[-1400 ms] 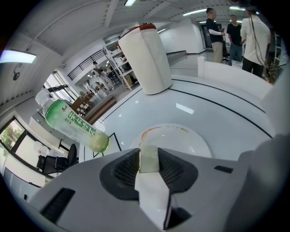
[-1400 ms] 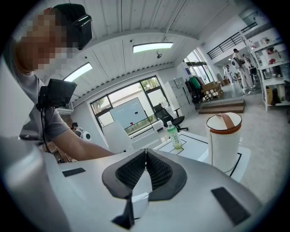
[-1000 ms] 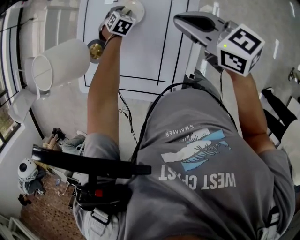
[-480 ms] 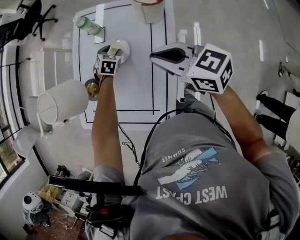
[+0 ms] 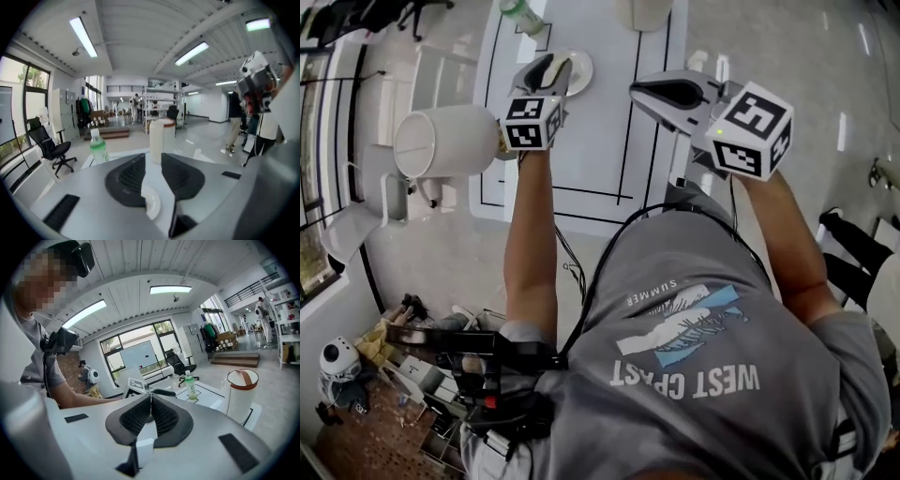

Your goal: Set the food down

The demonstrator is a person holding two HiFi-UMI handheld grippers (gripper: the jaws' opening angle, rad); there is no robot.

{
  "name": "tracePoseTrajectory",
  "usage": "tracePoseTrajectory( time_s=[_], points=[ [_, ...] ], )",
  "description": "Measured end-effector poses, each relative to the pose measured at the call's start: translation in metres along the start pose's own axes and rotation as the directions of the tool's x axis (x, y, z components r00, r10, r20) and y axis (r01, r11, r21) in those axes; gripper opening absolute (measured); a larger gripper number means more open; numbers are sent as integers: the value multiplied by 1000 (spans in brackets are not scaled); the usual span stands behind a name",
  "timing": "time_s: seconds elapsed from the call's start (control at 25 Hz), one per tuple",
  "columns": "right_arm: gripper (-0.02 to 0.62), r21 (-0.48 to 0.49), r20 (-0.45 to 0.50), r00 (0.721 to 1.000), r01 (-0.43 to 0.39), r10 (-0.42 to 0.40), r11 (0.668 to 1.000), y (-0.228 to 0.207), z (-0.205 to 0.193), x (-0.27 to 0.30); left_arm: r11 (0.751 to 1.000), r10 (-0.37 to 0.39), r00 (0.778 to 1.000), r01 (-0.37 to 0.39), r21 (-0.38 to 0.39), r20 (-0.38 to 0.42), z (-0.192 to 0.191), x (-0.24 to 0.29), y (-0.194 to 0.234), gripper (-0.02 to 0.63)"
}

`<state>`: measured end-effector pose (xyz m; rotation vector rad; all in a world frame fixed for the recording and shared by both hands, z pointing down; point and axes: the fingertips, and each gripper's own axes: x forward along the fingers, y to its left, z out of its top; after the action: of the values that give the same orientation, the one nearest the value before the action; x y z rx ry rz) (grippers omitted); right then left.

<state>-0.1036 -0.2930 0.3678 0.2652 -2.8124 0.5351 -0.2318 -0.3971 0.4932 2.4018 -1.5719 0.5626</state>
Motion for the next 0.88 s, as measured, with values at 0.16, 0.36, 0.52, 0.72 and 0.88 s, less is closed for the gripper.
tracePoseTrajectory(
  time_s=[0.16, 0.36, 0.52, 0.72, 0.88],
  points=[
    [8, -50, 57, 997, -57, 60, 997, 32, 16, -6, 993, -42, 938, 78, -94, 344, 88, -89, -34, 8],
    [6, -116, 135, 987, -67, 82, 991, 69, 39, -21, 985, -32, 864, 112, -131, 502, 128, -185, -57, 8],
    [6, -151, 160, 984, -49, 73, 987, 95, 46, -34, 989, -14, 865, 87, -123, 501, 118, -225, -69, 8],
    [6, -154, 177, 982, -36, 63, 987, 117, 40, -52, 988, -7, 866, 82, -128, 501, 106, -251, -87, 8],
    [6, -163, 187, 980, -39, 70, 986, 130, 35, -68, 991, -10, 859, 76, -107, 511, 108, -261, -107, 8]
  ],
)
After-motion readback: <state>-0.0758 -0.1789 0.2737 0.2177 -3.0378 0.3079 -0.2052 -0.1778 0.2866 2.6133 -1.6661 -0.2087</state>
